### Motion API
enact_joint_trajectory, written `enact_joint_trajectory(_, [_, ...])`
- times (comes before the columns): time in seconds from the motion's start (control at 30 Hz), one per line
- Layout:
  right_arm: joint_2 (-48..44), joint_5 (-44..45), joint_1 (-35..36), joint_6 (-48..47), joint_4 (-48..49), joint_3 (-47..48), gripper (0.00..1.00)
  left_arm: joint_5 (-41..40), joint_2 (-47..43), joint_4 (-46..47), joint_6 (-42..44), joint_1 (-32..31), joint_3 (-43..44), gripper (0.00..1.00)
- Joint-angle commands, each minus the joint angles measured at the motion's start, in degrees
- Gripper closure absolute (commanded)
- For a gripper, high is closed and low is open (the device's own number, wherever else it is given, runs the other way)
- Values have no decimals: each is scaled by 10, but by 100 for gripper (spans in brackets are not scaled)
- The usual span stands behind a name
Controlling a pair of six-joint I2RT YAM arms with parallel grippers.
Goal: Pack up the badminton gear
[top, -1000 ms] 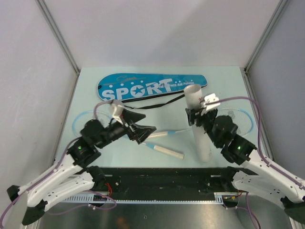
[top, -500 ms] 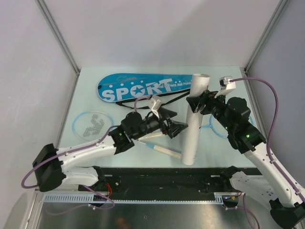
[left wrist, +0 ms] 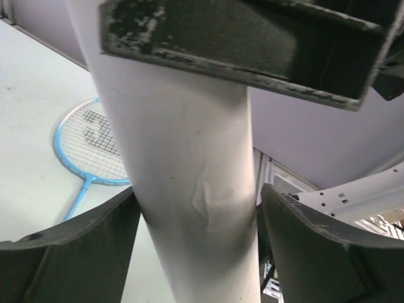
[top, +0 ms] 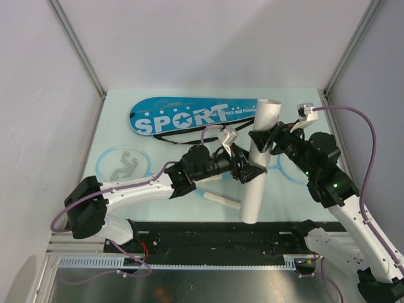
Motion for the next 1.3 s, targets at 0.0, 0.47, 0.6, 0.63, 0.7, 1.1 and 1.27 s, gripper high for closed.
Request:
enact_joint_trajectory(0.0, [-17,-7,-2,1,21,29,88,-29,-8,24,-8,-2,18,29])
enact_joint_trajectory(0.47, [-59,133,-3,-108,-55,24,0,-35,-114,-123,-66,186,-45,53])
enact_joint_trajectory(0.6, [-75,126,-3,-132,-68,6,0,-24,-129,-242,-78,333,-2,53])
enact_joint_trajectory(0.63, [-79,120,-2,-133,-69,-1,0,-23,-128,-265,-85,362,6,53])
enact_joint_trajectory(0.7, [-82,100,-4,-136,-67,-21,0,-12,-127,-288,-80,440,14,53])
enact_joint_trajectory(1.1, [-89,23,-2,-123,-64,-65,0,-150,-11,-366,74,654,151,55])
enact_joint_trajectory(1.27, [-84,12,-2,-126,-70,-66,0,-78,119,-388,-49,743,187,56])
